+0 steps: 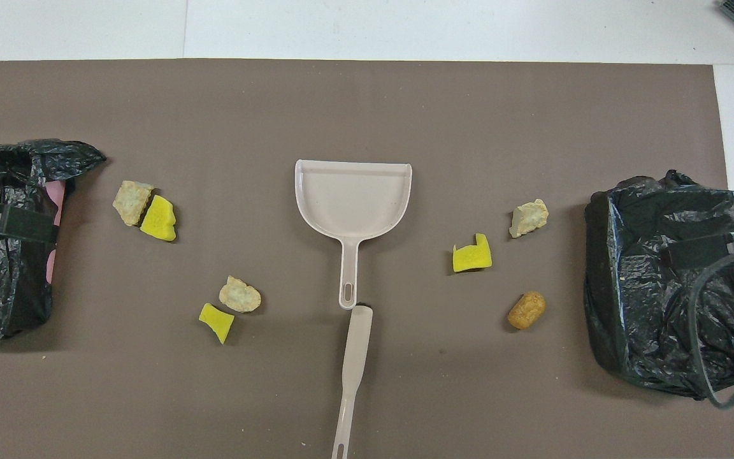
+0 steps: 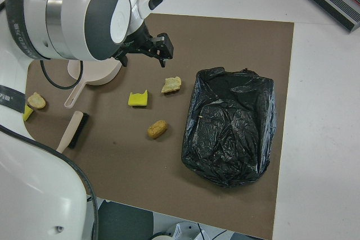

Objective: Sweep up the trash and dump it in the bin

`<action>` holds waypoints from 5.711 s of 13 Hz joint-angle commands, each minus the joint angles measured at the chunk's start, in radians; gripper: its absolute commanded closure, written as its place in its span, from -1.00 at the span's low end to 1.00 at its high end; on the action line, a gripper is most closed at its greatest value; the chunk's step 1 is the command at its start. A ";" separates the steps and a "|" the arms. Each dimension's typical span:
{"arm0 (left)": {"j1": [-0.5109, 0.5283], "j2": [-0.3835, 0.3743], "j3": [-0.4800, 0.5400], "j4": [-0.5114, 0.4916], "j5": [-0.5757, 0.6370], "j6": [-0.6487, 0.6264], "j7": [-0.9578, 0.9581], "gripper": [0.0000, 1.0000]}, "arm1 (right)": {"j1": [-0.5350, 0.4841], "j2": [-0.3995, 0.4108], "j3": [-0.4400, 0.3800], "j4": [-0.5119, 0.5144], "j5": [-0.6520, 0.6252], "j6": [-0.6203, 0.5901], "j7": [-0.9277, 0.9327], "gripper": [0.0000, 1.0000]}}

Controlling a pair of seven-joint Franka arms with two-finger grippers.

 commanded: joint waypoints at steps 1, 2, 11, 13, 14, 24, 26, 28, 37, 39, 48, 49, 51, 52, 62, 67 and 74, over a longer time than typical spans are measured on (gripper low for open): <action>-0.030 -0.026 -0.013 -0.020 -0.009 -0.025 -0.006 -1.00 | 0.003 -0.019 0.010 -0.032 0.015 0.003 -0.021 -1.00; -0.062 -0.040 -0.016 -0.038 -0.009 -0.044 0.002 -1.00 | 0.012 -0.019 0.012 -0.033 0.015 0.005 -0.021 -1.00; -0.201 -0.202 -0.023 -0.482 -0.027 0.086 0.000 -1.00 | 0.064 0.001 0.012 -0.114 0.011 0.204 -0.020 -1.00; -0.212 -0.239 -0.023 -0.607 -0.028 0.181 0.006 -1.00 | 0.067 0.027 0.012 -0.119 0.011 0.239 -0.018 -1.00; -0.241 -0.238 -0.023 -0.651 -0.028 0.201 0.000 -1.00 | 0.075 0.046 0.012 -0.122 0.011 0.265 -0.018 -1.00; -0.623 -0.219 -0.023 -0.836 -0.127 0.530 -0.249 -1.00 | 0.331 0.216 0.015 -0.329 0.014 0.693 0.342 -1.00; -0.723 -0.201 -0.023 -0.843 -0.127 0.581 -0.352 -1.00 | 0.384 0.262 0.016 -0.316 0.014 0.730 0.449 -1.00; -0.801 -0.181 -0.023 -0.863 -0.127 0.641 -0.461 -1.00 | 0.426 0.323 0.018 -0.259 0.011 0.743 0.489 -1.00; -0.889 -0.103 -0.023 -0.897 -0.127 0.799 -0.523 -0.91 | 0.543 0.506 0.019 -0.036 0.012 0.600 0.594 -1.00; -0.890 -0.097 -0.023 -0.899 -0.127 0.797 -0.520 -0.44 | 0.547 0.510 0.019 -0.047 0.017 0.608 0.617 -1.00; -0.881 -0.077 -0.022 -0.896 -0.127 0.785 -0.511 1.00 | 0.583 0.520 0.032 -0.133 0.015 0.724 0.648 -0.84; -0.880 -0.078 -0.022 -0.894 -0.127 0.779 -0.515 1.00 | 0.583 0.520 0.032 -0.135 0.015 0.723 0.646 -0.81; -0.869 -0.087 -0.017 -0.885 -0.127 0.747 -0.523 1.00 | 0.583 0.518 0.033 -0.139 0.015 0.721 0.638 -0.69; -0.851 -0.096 -0.017 -0.882 -0.127 0.703 -0.523 1.00 | 0.583 0.520 0.033 -0.147 0.017 0.724 0.635 -0.63; -0.567 -0.254 -0.014 -0.880 -0.126 0.416 -0.532 1.00 | 0.586 0.503 0.042 -0.194 0.096 0.734 0.600 0.03; -0.406 -0.273 -0.014 -0.848 -0.071 0.373 -0.457 1.00 | 0.570 0.481 0.041 -0.184 0.067 0.674 0.476 1.00; -0.041 -0.135 -0.014 -0.648 0.029 0.373 -0.046 1.00 | 0.456 0.409 0.028 -0.171 0.066 0.553 -0.060 1.00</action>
